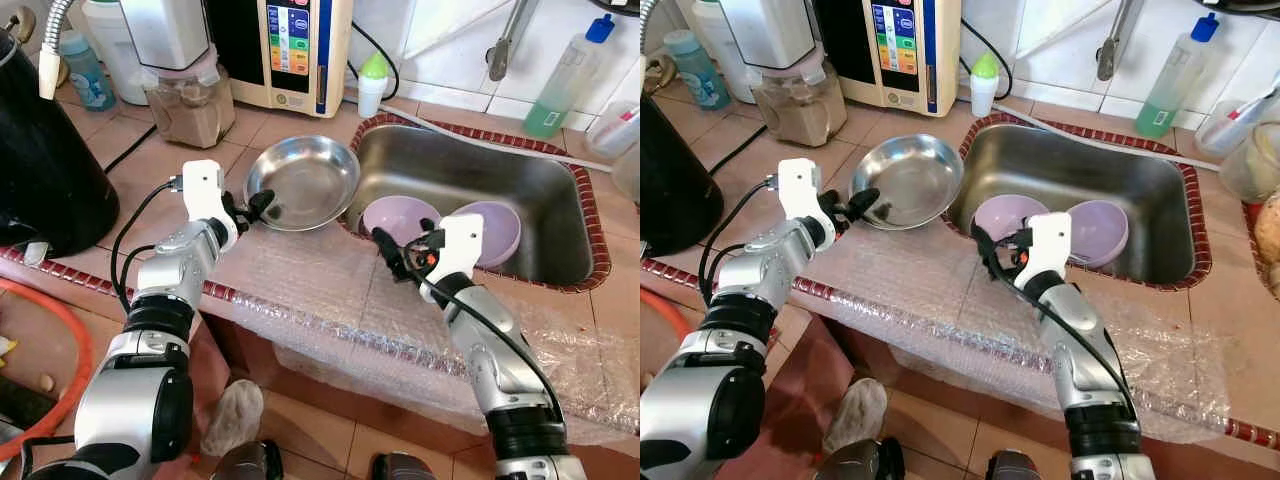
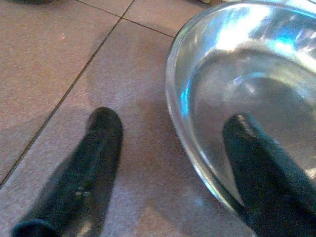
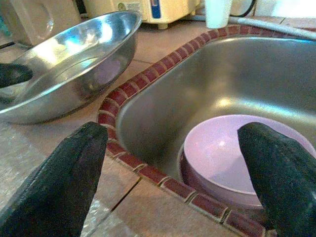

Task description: Kitchen organization

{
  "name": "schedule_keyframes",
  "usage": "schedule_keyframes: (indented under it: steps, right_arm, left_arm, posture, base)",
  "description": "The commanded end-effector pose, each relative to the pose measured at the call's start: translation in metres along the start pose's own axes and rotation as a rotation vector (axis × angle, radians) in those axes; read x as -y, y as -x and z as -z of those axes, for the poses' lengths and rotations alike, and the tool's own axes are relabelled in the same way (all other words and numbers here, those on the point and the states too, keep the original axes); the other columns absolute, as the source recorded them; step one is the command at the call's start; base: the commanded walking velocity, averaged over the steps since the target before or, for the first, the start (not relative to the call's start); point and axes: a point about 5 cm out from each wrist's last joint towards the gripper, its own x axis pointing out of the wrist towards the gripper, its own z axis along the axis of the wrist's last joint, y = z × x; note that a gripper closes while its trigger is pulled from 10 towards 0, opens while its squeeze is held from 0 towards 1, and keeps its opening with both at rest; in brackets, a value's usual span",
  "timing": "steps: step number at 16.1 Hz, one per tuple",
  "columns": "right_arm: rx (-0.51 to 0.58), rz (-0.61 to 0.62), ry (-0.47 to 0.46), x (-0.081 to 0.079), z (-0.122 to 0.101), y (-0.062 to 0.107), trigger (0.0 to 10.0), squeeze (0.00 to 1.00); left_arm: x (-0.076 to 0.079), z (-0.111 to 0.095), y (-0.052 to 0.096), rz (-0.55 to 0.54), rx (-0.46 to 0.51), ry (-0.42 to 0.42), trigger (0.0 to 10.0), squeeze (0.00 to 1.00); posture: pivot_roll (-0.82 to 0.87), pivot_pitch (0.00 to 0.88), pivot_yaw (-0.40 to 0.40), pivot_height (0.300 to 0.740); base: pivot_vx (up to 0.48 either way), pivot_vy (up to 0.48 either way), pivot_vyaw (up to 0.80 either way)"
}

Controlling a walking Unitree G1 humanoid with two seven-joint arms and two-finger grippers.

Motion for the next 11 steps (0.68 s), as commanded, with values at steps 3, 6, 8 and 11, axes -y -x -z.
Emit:
schedule_keyframes:
  steps: [3,6,8,11]
  right_arm:
    - [-0.012,-0.01,-0.001,-0.003,0.001,0.004,10.0,0.0]
    - [-0.028,-0.008,-0.007,-0.004,0.005,0.003,10.0,0.0]
    - [-0.027,-0.009,-0.008,-0.005,0.006,0.001,10.0,0.0]
    - [0.016,-0.092,-0.033,-0.01,-0.002,-0.001,10.0,0.0]
  left_arm:
    - [-0.009,0.009,0.004,-0.025,-0.05,0.035,0.0,0.0]
    - [-0.018,0.007,0.01,-0.04,-0.043,0.091,0.0,0.0]
    - [-0.024,0.008,0.013,-0.051,-0.047,0.135,0.0,0.0]
    - [-0.029,0.009,0.016,-0.066,-0.039,0.153,0.0,0.0]
  posture:
    - [-0.12,0.047,0.015,0.74]
    - [-0.11,0.028,0.016,0.74]
    - [-0.11,0.013,0.018,0.74]
    - [-0.11,0.0,0.018,0.74]
  base:
    - [0.0,0.0,0.0]
    - [0.0,0.0,0.0]
    - [0.0,0.0,0.0]
    - [0.0,0.0,0.0]
